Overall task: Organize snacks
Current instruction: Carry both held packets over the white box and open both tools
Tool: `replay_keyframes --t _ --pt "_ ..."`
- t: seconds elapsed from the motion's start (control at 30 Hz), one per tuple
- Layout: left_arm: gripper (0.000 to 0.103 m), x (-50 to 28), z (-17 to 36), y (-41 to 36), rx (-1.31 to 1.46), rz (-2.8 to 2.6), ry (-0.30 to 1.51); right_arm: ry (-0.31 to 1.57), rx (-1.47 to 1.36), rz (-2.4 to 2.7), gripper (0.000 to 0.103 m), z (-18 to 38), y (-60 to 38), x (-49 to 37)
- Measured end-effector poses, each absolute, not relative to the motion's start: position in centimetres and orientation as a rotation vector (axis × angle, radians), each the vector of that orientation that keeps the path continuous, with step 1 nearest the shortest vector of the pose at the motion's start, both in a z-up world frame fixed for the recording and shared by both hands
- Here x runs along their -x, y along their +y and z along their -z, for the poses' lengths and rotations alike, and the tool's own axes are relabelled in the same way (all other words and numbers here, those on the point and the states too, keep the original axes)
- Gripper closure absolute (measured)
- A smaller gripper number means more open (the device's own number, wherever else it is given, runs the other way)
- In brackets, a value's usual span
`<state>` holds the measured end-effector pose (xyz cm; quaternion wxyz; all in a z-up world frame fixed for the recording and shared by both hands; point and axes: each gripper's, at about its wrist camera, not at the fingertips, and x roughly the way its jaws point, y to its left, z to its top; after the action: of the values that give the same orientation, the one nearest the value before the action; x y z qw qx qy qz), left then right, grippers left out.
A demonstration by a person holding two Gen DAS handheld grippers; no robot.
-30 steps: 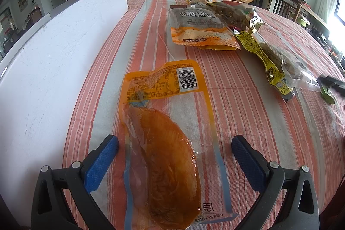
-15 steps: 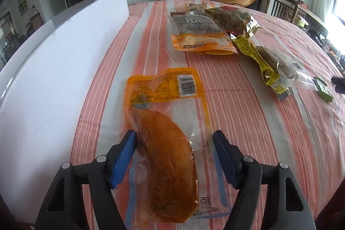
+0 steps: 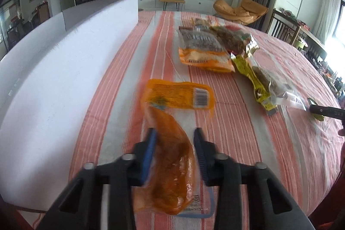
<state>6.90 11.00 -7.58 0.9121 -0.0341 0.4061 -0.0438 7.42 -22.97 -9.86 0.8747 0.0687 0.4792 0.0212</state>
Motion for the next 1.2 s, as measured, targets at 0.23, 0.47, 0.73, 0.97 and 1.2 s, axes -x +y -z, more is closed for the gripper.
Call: replay_keyframes --t 0.23,0.47,0.73,0.97,1.2 --pt "0.103 -7.2 8.0 12.3 0.173 0.151 0.877 0.939 -0.356 -0.138 0.042 7.9 -25.0 -5.9" --pt "0.002 -6.5 6.4 13.1 0.172 0.197 0.841 0.914 -0.428 -0.187 0.042 6.8 -25.0 -5.7" --pt "0.035 -6.6 9.3 9.0 -0.152 0.241 1.000 0.888 -0.419 -0.232 0.042 5.4 -23.7 -5.2" --pt "0.058 -6.7 8.3 10.8 0.080 0.247 0.963 0.857 -0.470 -0.294 0.042 3.4 -23.0 -4.7" --pt "0.058 -5.5 0.5 16.3 0.358 0.297 0.779 0.842 -0.478 -0.452 0.042 -0.6 -18.4 -5.7"
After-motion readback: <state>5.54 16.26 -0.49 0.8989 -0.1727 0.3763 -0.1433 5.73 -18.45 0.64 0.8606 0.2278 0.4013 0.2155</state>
